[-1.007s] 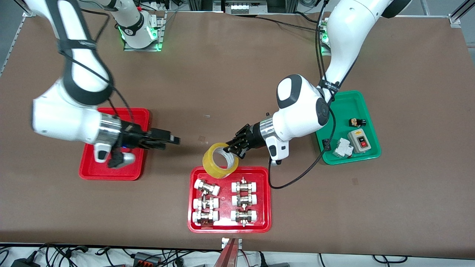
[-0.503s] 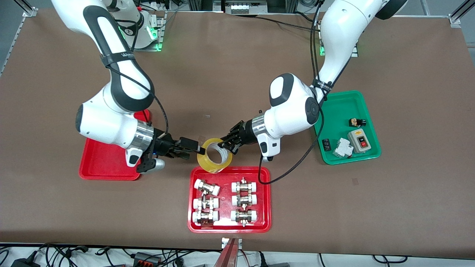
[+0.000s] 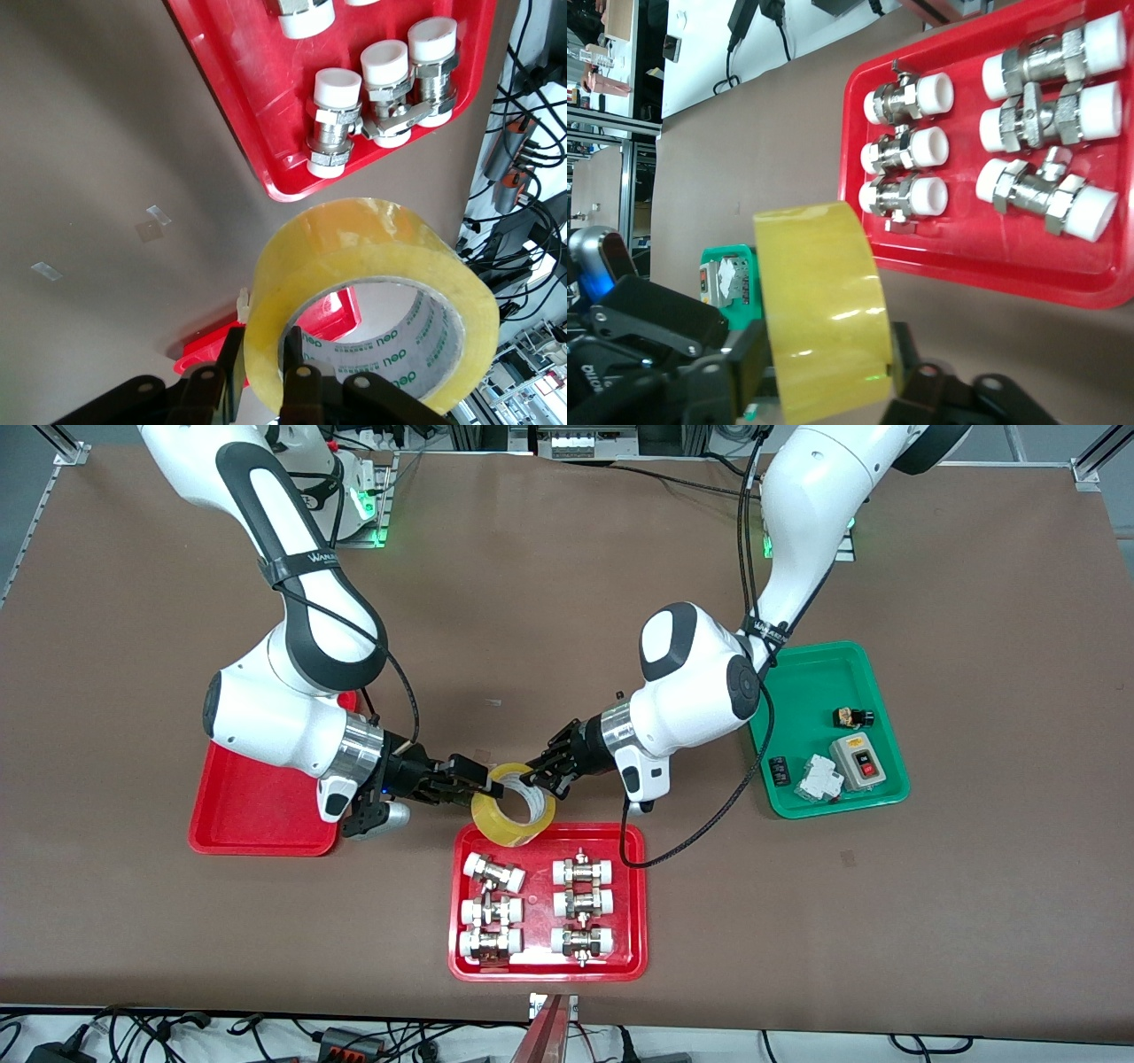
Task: Left arm passes tape to right arm into tray
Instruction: 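Close the right gripper on the tape held by the left gripper, then open the left gripper and withdraw it while the right gripper pulls tape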
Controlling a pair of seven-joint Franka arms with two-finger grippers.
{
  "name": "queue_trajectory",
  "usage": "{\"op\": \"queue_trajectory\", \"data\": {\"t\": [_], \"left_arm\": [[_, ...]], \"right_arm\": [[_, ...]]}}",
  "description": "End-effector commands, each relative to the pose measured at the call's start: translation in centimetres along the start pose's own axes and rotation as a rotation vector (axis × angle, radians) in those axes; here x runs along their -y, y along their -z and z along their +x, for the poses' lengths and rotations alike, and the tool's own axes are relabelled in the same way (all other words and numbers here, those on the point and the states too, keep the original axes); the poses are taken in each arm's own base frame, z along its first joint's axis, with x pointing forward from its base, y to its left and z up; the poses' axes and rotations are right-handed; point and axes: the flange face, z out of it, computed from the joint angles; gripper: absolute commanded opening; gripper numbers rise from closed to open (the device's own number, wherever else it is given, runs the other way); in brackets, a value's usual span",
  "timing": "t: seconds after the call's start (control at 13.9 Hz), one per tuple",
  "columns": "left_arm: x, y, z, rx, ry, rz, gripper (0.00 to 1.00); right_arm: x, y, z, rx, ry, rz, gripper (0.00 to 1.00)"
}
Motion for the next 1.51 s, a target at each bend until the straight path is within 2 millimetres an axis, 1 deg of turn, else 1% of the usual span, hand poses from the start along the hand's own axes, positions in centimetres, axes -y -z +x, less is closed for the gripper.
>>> {"op": "queue_trajectory", "data": {"t": [0.0, 0.22, 0.29, 0.36, 0.43, 0.5, 0.65, 0.72, 0.79, 0.86, 0.93, 1.01, 1.08, 1.15, 1.22, 1.29, 1.37, 1.44], "left_arm": [[-0.7, 0.1, -0.8, 0.010, 0.001, -0.025, 0.01], [-0.8, 0.1, -0.7, 0.007, -0.002, -0.025, 0.05], [-0.9, 0.3, -0.6, -0.001, -0.008, -0.027, 0.26], [-1.1, 0.7, -0.8, -0.030, -0.053, -0.021, 0.99], [-1.7, 1.8, -0.7, -0.077, -0.114, -0.021, 1.00], [-3.2, 4.6, 0.1, -0.103, -0.127, -0.050, 1.00], [-5.1, 9.9, 1.5, -0.120, -0.120, -0.066, 1.00], [-5.9, 13.1, 2.6, -0.137, -0.122, -0.056, 1.00], [-6.4, 15.6, 4.4, -0.174, -0.143, -0.035, 1.00], [-6.7, 18.4, 6.0, -0.228, -0.197, -0.011, 1.00], [-6.8, 20.2, 7.3, -0.275, -0.265, 0.025, 1.00], [-6.5, 21.6, 8.0, -0.295, -0.335, 0.083, 1.00], [-5.9, 22.7, 9.1, -0.311, -0.399, 0.158, 1.00], [-5.3, 24.8, 9.8, -0.327, -0.479, 0.249, 1.00], [-4.3, 27.6, 10.9, -0.310, -0.526, 0.346, 1.00], [-2.6, 29.5, 13.0, -0.262, -0.540, 0.460, 1.00], [-1.2, 32.3, 13.9, -0.238, -0.580, 0.587, 1.00], [-0.6, 35.7, 14.7, -0.269, -0.635, 0.703, 1.00]], "right_arm": [[0.6, 0.0, 0.6, -0.017, 0.008, 0.027, 0.00], [0.5, 0.1, 0.6, -0.019, 0.011, 0.025, 0.00], [0.5, 0.1, 0.6, -0.019, 0.013, 0.025, 0.00], [0.5, 0.1, 0.6, -0.019, 0.013, 0.025, 0.00], [0.5, 0.1, 0.6, -0.019, 0.013, 0.025, 0.00], [0.5, 0.1, 0.6, -0.019, 0.013, 0.025, 0.00], [0.6, 0.2, 0.7, -0.021, 0.013, 0.025, 0.00], [0.5, 0.7, 0.9, -0.024, 0.018, 0.024, 0.00], [-0.2, 1.2, 1.2, -0.027, 0.018, 0.018, 0.00], [-1.9, 2.5, 2.0, -0.040, -0.003, 0.013, 0.00], [-2.8, 3.4, 2.2, -0.011, -0.014, 0.023, 0.00], [-4.2, 4.6, 2.5, 0.026, -0.032, 0.035, 0.00], [-6.6, 6.7, 2.9, 0.060, -0.057, 0.050, 0.00], [-8.6, 8.6, 2.9, 0.111, -0.064, 0.075, 0.00], [-11.6, 10.7, 2.8, 0.160, -0.067, 0.096, 0.00], [-14.6, 12.6, 2.5, 0.206, -0.060, 0.095, 0.00], [-17.4, 14.5, 1.9, 0.248, -0.040, 0.092, 0.00], [-20.0, 16.0, 1.3, 0.279, -0.024, 0.109, 0.00]]}}
